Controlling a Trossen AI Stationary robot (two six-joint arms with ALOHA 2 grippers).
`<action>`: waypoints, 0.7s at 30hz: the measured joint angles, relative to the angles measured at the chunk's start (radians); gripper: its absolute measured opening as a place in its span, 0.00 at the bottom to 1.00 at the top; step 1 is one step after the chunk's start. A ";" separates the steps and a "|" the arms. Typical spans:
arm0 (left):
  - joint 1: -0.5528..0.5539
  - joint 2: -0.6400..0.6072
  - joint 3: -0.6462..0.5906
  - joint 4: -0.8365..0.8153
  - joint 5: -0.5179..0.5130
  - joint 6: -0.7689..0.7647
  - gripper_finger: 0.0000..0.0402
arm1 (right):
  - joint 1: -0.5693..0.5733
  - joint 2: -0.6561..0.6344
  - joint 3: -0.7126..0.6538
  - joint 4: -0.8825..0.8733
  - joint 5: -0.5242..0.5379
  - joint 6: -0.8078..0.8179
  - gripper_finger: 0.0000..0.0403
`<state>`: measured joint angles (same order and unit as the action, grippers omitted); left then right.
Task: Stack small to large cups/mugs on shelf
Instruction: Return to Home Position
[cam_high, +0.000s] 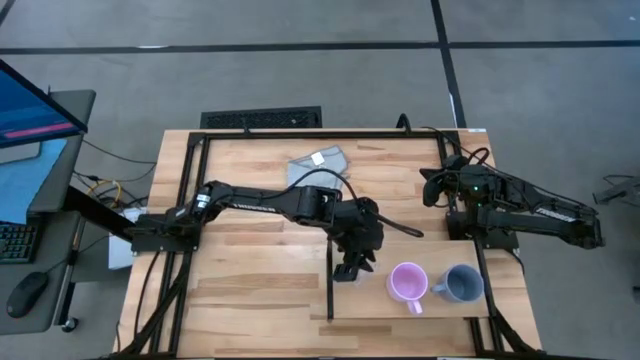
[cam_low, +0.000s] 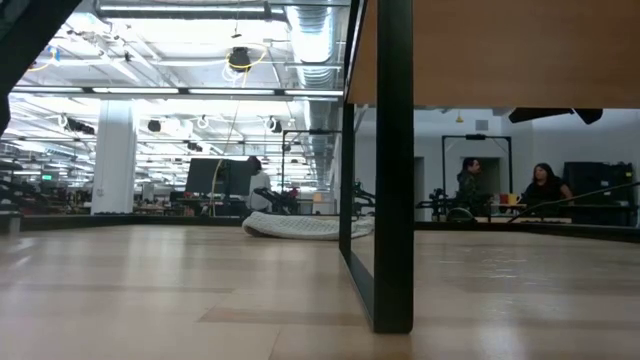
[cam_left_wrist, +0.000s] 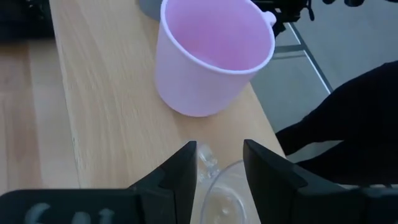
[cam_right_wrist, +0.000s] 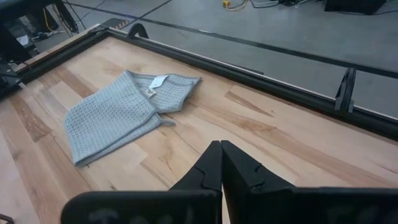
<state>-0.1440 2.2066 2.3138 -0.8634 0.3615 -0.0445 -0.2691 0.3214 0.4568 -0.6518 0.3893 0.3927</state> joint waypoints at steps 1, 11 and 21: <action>0.002 0.000 0.000 0.000 -0.003 0.000 0.30 | 0.000 0.000 0.000 0.000 0.000 0.000 0.06; 0.024 -0.047 0.040 -0.001 -0.074 0.127 0.30 | 0.000 0.000 0.000 0.000 -0.003 0.000 0.06; 0.080 -0.185 0.033 0.011 -0.141 0.170 0.30 | 0.000 0.000 0.001 0.000 -0.026 -0.001 0.06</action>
<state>-0.0637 2.0219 2.3466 -0.8528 0.2201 0.1250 -0.2687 0.3214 0.4576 -0.6518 0.3634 0.3916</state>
